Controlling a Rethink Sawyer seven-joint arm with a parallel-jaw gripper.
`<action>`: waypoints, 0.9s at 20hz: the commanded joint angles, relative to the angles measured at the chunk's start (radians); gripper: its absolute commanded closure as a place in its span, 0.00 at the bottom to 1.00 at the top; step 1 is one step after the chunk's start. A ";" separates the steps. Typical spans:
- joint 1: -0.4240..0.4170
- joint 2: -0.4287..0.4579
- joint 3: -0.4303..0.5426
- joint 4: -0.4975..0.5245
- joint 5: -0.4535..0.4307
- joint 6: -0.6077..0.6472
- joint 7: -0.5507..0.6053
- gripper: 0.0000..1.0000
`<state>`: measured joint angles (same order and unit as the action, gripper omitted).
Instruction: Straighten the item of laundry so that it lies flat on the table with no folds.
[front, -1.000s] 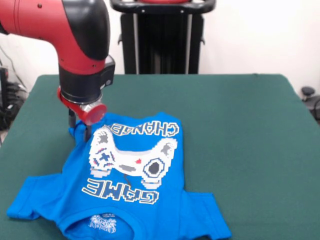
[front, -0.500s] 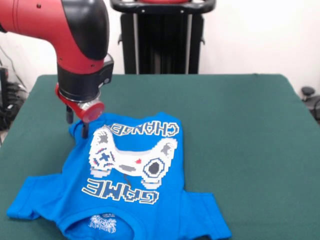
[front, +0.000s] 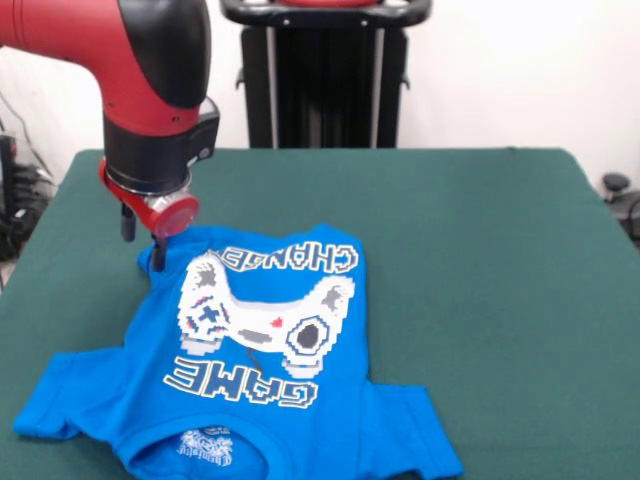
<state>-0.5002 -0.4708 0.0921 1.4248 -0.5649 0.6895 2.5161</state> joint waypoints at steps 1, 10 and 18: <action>0.027 0.046 0.034 0.043 -0.010 0.049 -0.095 0.00; -0.002 0.040 0.035 0.082 0.004 0.094 -0.122 0.00; -0.021 0.039 0.045 0.117 0.018 0.102 -0.123 0.00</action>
<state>-0.5366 -0.4750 0.0921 1.4403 -0.5649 0.6897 2.5161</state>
